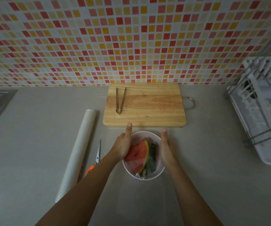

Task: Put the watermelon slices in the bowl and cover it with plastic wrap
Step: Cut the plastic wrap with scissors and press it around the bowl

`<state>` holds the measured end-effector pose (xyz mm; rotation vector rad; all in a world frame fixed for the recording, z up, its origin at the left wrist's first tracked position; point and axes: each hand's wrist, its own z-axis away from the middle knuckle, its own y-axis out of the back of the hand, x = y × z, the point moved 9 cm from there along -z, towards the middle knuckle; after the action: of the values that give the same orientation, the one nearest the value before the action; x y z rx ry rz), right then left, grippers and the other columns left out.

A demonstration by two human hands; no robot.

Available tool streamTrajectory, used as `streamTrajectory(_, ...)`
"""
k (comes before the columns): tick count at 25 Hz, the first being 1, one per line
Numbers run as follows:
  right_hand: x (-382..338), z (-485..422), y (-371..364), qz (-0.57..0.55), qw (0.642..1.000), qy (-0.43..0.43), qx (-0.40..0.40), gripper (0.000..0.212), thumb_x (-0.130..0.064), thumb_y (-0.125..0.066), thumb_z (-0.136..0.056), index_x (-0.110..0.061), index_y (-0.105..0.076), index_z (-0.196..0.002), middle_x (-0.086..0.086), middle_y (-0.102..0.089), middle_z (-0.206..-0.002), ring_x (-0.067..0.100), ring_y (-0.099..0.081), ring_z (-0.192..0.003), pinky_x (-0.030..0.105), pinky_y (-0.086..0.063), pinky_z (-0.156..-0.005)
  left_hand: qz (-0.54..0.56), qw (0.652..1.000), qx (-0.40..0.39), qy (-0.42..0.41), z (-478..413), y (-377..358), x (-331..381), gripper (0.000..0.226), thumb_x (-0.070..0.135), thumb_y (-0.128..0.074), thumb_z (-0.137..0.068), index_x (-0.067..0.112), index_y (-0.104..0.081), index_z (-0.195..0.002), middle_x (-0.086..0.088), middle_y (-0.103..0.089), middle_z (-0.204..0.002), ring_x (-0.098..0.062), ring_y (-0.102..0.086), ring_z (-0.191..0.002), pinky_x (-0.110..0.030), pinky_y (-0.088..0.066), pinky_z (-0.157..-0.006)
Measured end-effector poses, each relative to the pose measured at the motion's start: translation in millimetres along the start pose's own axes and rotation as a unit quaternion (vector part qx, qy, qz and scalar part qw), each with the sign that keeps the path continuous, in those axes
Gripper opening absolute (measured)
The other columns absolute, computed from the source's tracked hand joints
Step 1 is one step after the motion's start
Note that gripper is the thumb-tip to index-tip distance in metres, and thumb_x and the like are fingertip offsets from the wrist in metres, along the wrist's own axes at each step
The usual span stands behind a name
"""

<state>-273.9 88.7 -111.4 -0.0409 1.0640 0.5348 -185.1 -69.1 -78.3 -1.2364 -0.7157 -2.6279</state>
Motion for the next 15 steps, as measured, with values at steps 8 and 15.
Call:
streamTrajectory(8,-17.8,17.7,1.4,0.111,0.993,0.046,0.005,0.098,-0.085,-0.001,-0.067,-0.019,-0.07,-0.09,0.001,-0.064,-0.083,0.019,-0.059,-0.079,0.03,-0.041,-0.073,-0.064,0.987,0.12,-0.085,17.4,15.7,2.4,0.098,0.075,-0.002,-0.078,-0.002,-0.061,-0.063,-0.017,-0.062,-0.072,-0.034,-0.061,-0.083,-0.038,-0.044,-0.08)
streamTrajectory(15,-20.2,27.9,0.7,0.187,0.981,0.037,-0.024,0.108,-0.093,0.008,-0.055,-0.021,-0.068,-0.08,0.001,-0.067,-0.079,0.017,-0.062,-0.077,0.031,-0.044,-0.068,-0.068,0.978,0.133,-0.145,29.1,18.0,8.6,0.094,0.07,-0.005,-0.083,-0.006,-0.055,-0.058,-0.018,-0.06,-0.062,-0.033,-0.06,-0.072,-0.045,-0.046,-0.075)
